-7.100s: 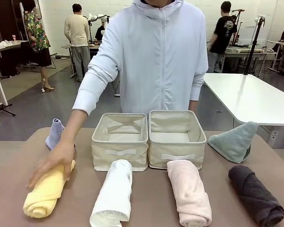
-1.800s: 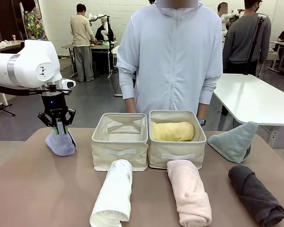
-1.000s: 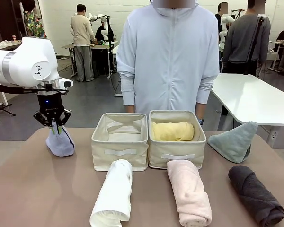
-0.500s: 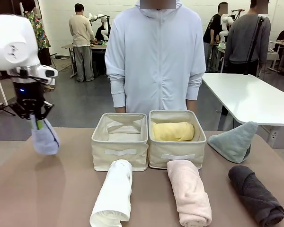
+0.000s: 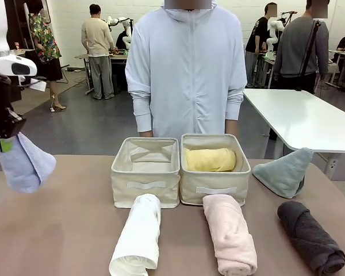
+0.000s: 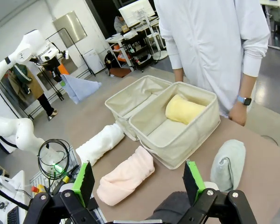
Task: Sort the towels based on their folding style.
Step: Pick up one triangle-folded towel and place it in the left Fabric basket.
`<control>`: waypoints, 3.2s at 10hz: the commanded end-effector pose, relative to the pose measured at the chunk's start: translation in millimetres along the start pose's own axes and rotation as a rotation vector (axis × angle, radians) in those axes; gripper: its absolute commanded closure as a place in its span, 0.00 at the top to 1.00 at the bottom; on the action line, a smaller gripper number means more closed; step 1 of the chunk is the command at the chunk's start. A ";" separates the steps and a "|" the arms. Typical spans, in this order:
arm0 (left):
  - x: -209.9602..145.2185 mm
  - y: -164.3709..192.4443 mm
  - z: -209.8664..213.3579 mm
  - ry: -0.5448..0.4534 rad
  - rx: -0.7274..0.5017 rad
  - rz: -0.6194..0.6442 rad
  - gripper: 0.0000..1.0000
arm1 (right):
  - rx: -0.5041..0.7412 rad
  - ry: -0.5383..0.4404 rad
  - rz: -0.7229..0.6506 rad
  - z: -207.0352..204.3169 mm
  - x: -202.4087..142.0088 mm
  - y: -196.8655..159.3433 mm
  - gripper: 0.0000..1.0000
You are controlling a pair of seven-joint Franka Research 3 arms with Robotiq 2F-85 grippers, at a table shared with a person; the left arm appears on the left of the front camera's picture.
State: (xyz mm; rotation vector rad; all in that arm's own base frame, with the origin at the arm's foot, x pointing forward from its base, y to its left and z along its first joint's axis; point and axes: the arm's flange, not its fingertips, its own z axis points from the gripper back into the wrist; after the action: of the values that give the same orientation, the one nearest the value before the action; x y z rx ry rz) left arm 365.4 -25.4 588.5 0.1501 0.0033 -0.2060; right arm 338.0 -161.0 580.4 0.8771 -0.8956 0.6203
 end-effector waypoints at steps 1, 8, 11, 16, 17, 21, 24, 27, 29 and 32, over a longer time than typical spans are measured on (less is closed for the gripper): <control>-7.3 6.3 4.5 -0.011 0.020 0.188 0.00 | 0.012 -0.034 0.019 -0.5 2.3 -2.2 1.00; 1.0 -3.5 -1.8 0.008 -0.002 0.015 0.13 | 0.012 -0.034 0.019 -0.5 2.3 -2.2 1.00; -19.6 -66.7 61.2 -0.163 0.061 -0.677 0.13 | 0.012 -0.034 0.019 -0.5 2.3 -2.2 1.00; -61.4 -55.7 83.1 -0.054 0.251 -0.955 0.13 | 0.012 -0.034 0.019 -0.5 2.3 -2.2 1.00; -102.1 -27.0 71.9 -0.096 0.275 -0.948 0.13 | 0.012 -0.034 0.019 -0.5 2.3 -2.2 1.00; -136.8 6.1 40.9 -0.092 0.208 -0.852 0.13 | 0.012 -0.034 0.019 -0.5 2.3 -2.2 1.00; -146.8 13.0 41.4 -0.096 0.192 -0.869 0.13 | 0.012 -0.034 0.019 -0.5 2.3 -2.2 1.00; -144.6 8.8 38.2 -0.097 0.184 -0.852 0.13 | 0.012 -0.034 0.019 -0.5 2.3 -2.2 1.00; -118.2 -25.6 85.4 -0.156 0.367 -0.938 0.13 | 0.012 -0.034 0.019 -0.5 2.3 -2.2 1.00; -45.6 -73.1 150.7 -0.190 0.592 -1.133 0.13 | 0.012 -0.034 0.019 -0.5 2.3 -2.2 1.00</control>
State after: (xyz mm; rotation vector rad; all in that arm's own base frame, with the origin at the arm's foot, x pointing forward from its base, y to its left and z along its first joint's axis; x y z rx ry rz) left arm 272.1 -99.3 712.2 0.6082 -0.2027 -1.3019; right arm 337.4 -161.7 580.9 0.8755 -0.8960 0.6204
